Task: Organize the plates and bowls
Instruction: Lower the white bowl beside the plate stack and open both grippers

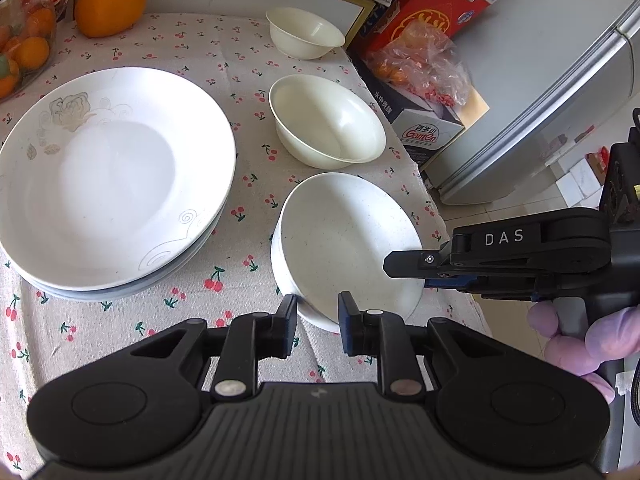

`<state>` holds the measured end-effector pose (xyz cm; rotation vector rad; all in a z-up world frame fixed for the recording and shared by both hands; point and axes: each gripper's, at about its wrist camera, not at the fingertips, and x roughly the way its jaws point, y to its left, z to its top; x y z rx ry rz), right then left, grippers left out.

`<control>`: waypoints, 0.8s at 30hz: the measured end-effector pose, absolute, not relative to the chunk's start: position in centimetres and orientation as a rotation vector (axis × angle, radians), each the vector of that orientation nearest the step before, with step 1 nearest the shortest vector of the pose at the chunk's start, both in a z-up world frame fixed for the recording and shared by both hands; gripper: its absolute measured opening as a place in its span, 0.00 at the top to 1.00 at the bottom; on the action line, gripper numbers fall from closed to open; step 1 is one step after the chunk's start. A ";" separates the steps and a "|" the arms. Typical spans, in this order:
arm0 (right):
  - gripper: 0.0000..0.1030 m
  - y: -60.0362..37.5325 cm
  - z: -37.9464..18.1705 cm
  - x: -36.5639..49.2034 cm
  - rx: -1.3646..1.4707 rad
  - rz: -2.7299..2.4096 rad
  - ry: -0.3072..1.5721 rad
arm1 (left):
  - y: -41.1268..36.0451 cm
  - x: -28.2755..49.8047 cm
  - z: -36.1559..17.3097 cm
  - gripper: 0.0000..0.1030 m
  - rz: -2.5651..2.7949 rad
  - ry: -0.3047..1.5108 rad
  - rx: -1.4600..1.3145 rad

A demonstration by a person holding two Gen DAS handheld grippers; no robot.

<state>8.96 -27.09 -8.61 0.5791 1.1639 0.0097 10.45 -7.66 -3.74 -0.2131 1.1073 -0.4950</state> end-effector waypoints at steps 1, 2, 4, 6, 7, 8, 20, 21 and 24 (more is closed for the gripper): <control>0.79 -27.1 -8.6 9.0 0.580 0.010 1.166 | -7.7 10.5 -3.7 0.82 -0.496 1.107 -0.213; 0.79 -27.1 -8.7 9.0 0.581 0.010 1.167 | -7.7 10.5 -3.7 0.82 -0.498 1.108 -0.213; 0.79 -27.2 -8.7 9.0 0.588 0.011 1.167 | -7.6 10.5 -3.7 0.81 -0.500 1.105 -0.211; 0.79 -27.2 -8.7 9.0 0.591 0.015 1.165 | -7.6 10.4 -3.5 0.80 -0.499 1.100 -0.203; 0.78 -27.2 -8.6 9.0 0.590 0.017 1.164 | -7.6 10.4 -3.5 0.79 -0.499 1.097 -0.198; 0.78 -27.2 -8.6 9.0 0.588 0.018 1.162 | -7.7 10.3 -3.4 0.79 -0.501 1.094 -0.189; 0.71 -27.4 -8.0 9.1 0.586 0.048 1.138 | -7.7 9.8 -2.0 0.66 -0.505 1.027 -0.093; 0.70 -27.5 -7.9 9.1 0.589 0.050 1.133 | -7.6 9.8 -1.8 0.64 -0.505 1.019 -0.090; 0.62 -27.7 -7.6 9.1 0.594 0.052 1.110 | -7.5 9.7 -1.2 0.56 -0.498 0.983 -0.075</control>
